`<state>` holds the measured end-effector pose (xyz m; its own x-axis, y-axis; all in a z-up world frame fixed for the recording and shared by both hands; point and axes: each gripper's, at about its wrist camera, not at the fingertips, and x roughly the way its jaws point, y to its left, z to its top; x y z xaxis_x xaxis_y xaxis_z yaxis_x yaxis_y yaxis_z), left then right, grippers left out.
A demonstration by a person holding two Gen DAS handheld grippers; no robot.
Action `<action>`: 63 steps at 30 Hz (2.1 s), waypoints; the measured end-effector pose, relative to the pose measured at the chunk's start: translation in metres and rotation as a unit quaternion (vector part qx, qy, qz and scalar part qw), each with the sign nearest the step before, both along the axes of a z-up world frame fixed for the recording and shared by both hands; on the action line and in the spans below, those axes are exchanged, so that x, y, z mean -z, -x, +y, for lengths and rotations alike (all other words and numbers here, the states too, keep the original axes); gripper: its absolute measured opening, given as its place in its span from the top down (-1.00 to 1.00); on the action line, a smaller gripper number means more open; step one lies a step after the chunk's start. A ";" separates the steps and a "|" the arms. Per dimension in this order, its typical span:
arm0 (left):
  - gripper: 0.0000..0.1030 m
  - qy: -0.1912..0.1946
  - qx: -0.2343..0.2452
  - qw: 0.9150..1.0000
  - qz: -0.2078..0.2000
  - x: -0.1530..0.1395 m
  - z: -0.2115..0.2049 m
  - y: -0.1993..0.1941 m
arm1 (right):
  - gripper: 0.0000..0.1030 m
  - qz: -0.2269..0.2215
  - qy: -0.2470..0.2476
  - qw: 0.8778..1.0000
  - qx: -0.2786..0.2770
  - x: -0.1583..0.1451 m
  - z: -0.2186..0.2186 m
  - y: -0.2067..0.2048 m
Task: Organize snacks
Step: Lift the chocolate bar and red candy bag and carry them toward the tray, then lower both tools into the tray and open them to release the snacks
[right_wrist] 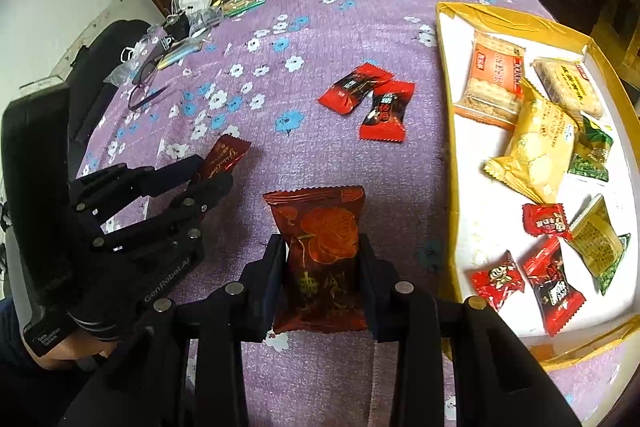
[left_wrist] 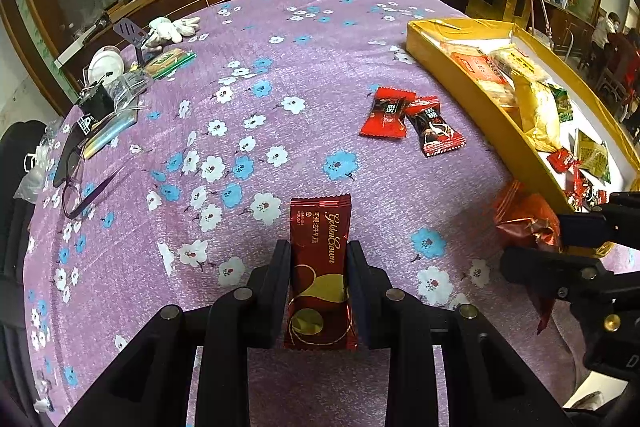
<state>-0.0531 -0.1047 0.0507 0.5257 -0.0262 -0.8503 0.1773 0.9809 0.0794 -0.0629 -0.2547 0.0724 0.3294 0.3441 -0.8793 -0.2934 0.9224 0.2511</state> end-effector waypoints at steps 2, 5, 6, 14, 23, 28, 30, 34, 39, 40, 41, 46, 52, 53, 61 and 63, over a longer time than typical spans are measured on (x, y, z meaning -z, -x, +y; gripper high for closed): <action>0.44 0.006 -0.004 1.000 -0.002 -0.003 0.002 0.000 | 0.35 -0.005 -0.004 1.000 0.002 -0.003 -0.004 0.001; 0.44 0.023 -0.011 1.000 -0.012 -0.013 0.007 -0.002 | 0.35 -0.019 -0.009 1.000 0.007 -0.011 -0.011 0.004; 0.44 0.028 -0.014 0.999 -0.014 -0.016 0.009 -0.002 | 0.35 -0.025 -0.015 1.000 0.010 -0.014 -0.015 0.005; 0.44 0.042 -0.017 0.998 -0.031 -0.037 0.004 -0.005 | 0.35 -0.044 -0.042 0.997 0.051 -0.029 -0.051 0.006; 0.44 0.048 0.029 0.998 -0.041 -0.050 -0.040 -0.006 | 0.35 -0.042 -0.052 0.992 0.103 -0.031 -0.099 0.013; 0.44 0.049 0.062 0.996 -0.043 -0.053 -0.072 -0.008 | 0.35 -0.041 -0.051 0.989 0.130 -0.029 -0.127 0.019; 0.44 0.049 0.079 0.995 -0.041 -0.053 -0.089 -0.008 | 0.35 -0.041 -0.051 0.988 0.140 -0.029 -0.137 0.021; 0.44 0.051 0.111 0.992 -0.037 -0.056 -0.116 -0.008 | 0.35 -0.039 -0.052 0.985 0.160 -0.026 -0.160 0.024; 0.44 0.058 0.153 0.986 -0.028 -0.056 -0.151 -0.010 | 0.35 -0.037 -0.056 0.981 0.183 -0.024 -0.184 0.025; 0.44 0.059 0.158 0.985 -0.024 -0.056 -0.157 -0.011 | 0.35 -0.038 -0.057 0.980 0.186 -0.025 -0.187 0.024; 0.44 0.060 0.163 0.985 -0.022 -0.055 -0.163 -0.010 | 0.35 -0.038 -0.058 0.979 0.190 -0.025 -0.191 0.024; 0.44 0.061 0.190 0.980 -0.009 -0.046 -0.189 -0.010 | 0.35 -0.034 -0.056 0.977 0.203 -0.022 -0.208 0.020; 0.44 0.056 0.206 0.977 0.000 -0.034 -0.212 -0.011 | 0.35 -0.027 -0.051 0.977 0.204 -0.019 -0.223 0.007; 0.44 0.055 0.206 0.977 0.001 -0.033 -0.214 -0.012 | 0.35 -0.025 -0.051 0.978 0.203 -0.018 -0.224 0.004; 0.44 0.037 0.211 0.977 0.003 -0.022 -0.230 -0.018 | 0.35 -0.021 -0.040 0.982 0.185 -0.010 -0.225 -0.033; 0.44 0.026 0.214 0.976 -0.002 -0.020 -0.234 -0.018 | 0.35 -0.017 -0.043 0.982 0.185 -0.008 -0.227 -0.044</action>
